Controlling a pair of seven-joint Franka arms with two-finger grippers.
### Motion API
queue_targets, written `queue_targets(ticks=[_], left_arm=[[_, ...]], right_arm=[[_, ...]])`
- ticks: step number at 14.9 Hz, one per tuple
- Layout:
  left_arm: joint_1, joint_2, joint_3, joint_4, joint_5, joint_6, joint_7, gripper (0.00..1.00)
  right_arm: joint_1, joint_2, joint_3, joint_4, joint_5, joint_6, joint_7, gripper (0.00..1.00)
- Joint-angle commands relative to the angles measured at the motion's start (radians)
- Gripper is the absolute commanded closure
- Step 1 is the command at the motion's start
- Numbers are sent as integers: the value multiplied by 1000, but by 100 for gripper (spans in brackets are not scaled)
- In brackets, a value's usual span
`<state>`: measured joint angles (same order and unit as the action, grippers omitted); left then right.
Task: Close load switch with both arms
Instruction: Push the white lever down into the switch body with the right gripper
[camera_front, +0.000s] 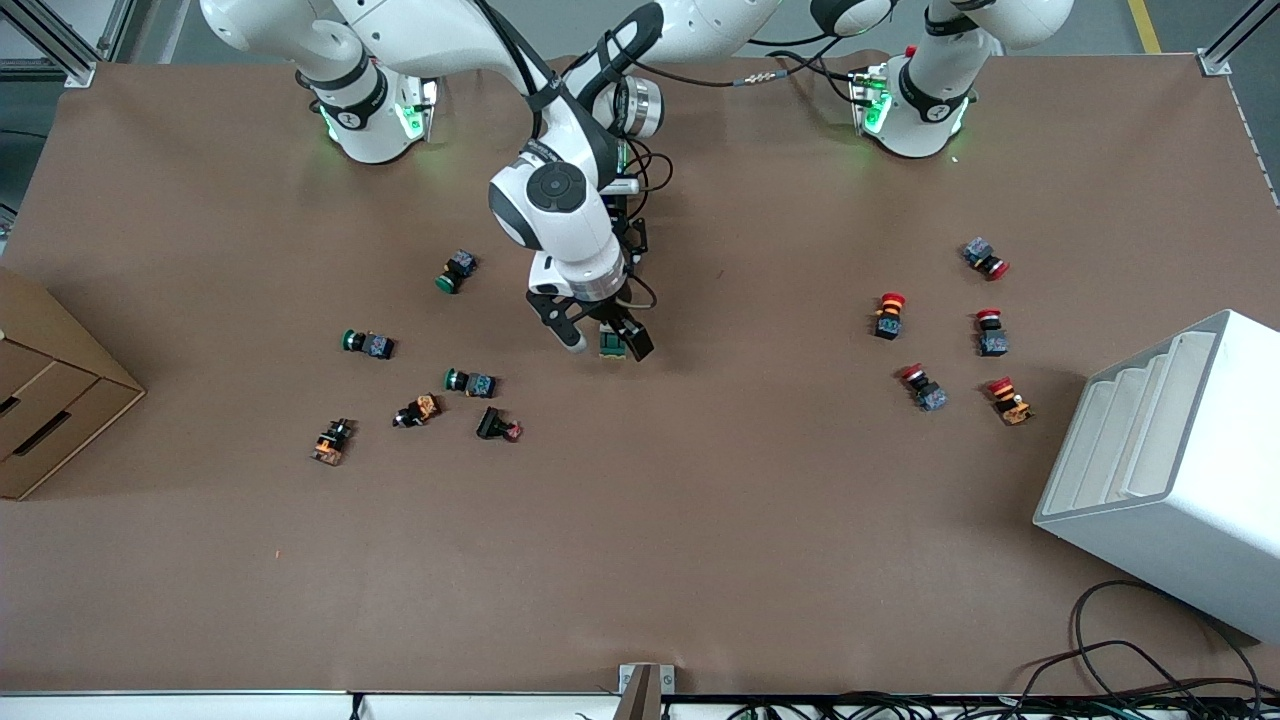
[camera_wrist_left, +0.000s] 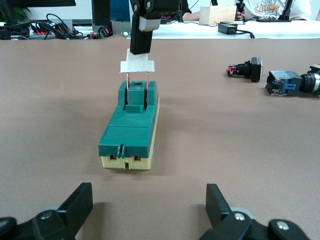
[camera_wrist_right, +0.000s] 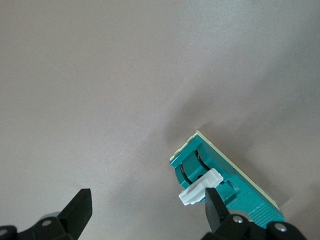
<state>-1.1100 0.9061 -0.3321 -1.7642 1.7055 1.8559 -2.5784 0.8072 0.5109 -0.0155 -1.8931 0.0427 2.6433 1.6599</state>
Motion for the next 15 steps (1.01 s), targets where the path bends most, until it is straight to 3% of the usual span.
queue_targets(ticks=[1,15], left_arm=[[-14,28,-5,8,-33,8,-20,0],[-16,28,-5,8,-33,5,-22,0]], right_arm=[[-14,12,8,15,-17,-5,-9,0],[-39,72,9,71,-57,1,-25,0]])
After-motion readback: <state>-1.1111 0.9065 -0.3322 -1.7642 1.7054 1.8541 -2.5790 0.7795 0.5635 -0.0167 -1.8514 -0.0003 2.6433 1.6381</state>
